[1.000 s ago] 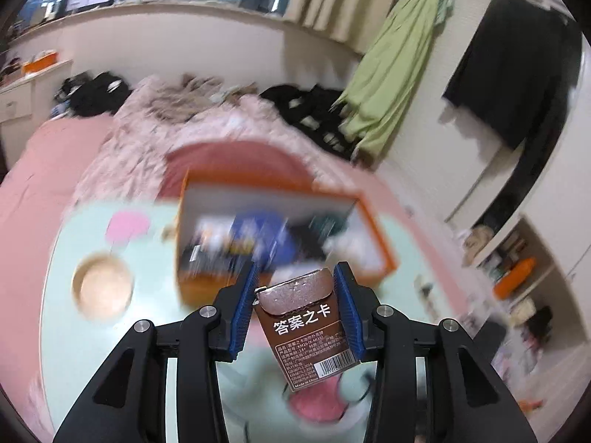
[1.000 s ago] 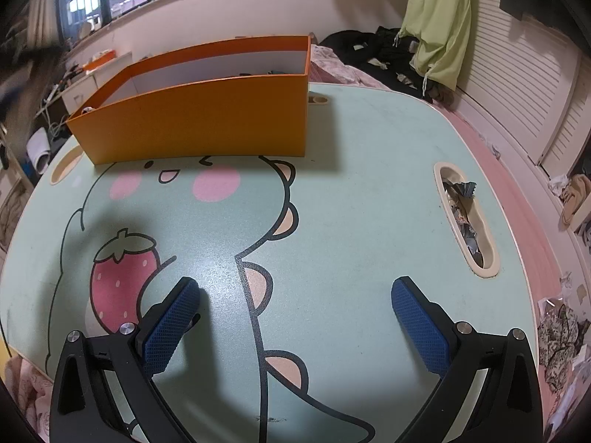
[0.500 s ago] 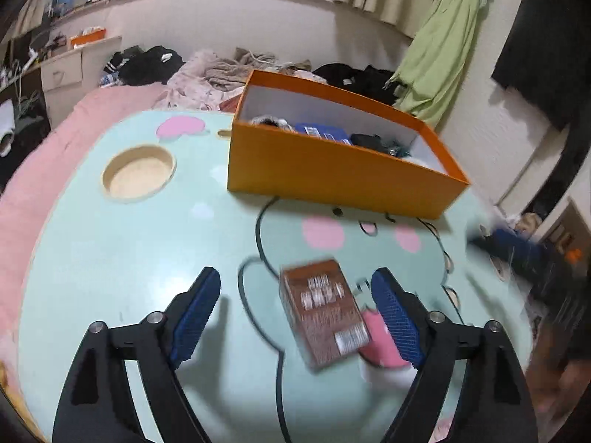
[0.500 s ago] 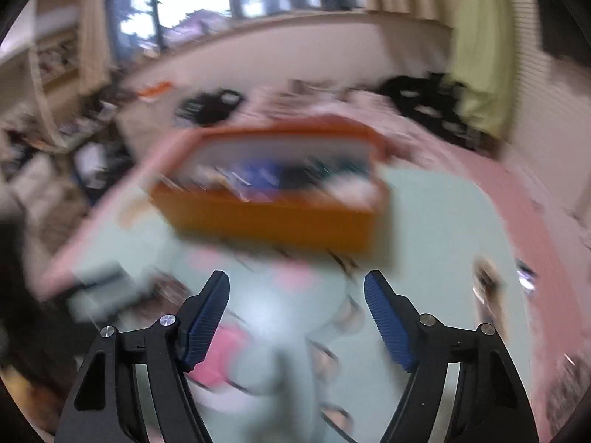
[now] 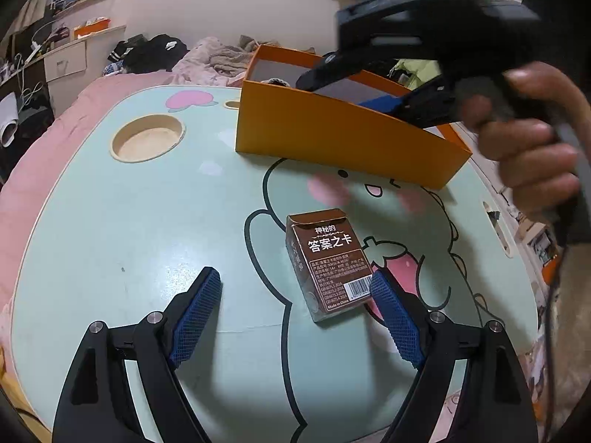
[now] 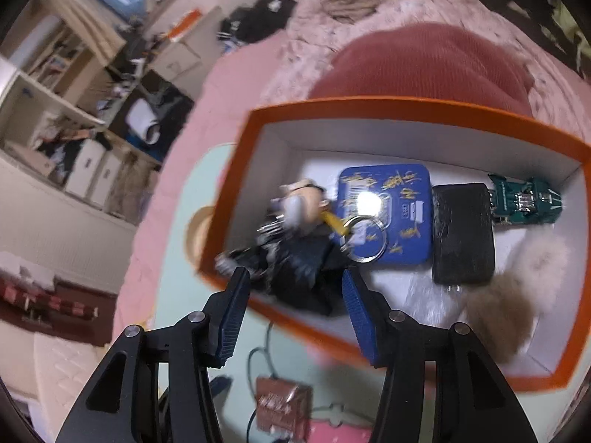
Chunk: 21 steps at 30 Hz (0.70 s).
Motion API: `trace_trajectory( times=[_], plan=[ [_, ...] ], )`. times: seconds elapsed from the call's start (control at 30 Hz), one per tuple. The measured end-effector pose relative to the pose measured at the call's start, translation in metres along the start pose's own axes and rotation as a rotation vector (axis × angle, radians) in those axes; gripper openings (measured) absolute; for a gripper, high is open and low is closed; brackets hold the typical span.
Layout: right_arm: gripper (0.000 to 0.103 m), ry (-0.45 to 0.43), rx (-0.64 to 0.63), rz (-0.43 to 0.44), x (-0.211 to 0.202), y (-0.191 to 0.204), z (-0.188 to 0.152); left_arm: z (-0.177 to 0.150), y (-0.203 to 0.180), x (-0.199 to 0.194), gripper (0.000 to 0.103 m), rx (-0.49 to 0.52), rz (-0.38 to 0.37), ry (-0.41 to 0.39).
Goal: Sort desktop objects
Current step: 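Reach into the orange box and grasp the black fabric item with the right gripper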
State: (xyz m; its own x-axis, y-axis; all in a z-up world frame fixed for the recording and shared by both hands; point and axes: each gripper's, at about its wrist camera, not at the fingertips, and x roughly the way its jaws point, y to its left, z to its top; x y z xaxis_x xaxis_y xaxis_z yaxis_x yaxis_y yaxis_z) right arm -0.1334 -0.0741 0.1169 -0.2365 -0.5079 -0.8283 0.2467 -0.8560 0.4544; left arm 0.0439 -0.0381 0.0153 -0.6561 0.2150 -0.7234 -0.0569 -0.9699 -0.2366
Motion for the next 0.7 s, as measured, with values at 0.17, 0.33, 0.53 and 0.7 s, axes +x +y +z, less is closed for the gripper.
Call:
trace_trajectory(
  times=[0.17,0.33,0.53,0.7],
  plan=[
    [0.026,0.042,0.053,0.080,0.010,-0.019,0.009,0.000,-0.002,0.002,0.084,-0.002,-0.002,0.000],
    [0.005,-0.114,0.024,0.199,-0.049,-0.018,-0.003,0.000,-0.001,0.002,0.084,-0.021,-0.021,-0.012],
    [0.003,-0.354,-0.089,0.231,-0.143,-0.003,-0.038,0.001,0.000,0.002,0.084,-0.024,-0.022,-0.013],
    [0.086,-0.323,-0.111,-0.006,-0.127,0.013,-0.028,0.001,-0.003,0.003,0.084,-0.022,-0.017,-0.016]
  ],
)
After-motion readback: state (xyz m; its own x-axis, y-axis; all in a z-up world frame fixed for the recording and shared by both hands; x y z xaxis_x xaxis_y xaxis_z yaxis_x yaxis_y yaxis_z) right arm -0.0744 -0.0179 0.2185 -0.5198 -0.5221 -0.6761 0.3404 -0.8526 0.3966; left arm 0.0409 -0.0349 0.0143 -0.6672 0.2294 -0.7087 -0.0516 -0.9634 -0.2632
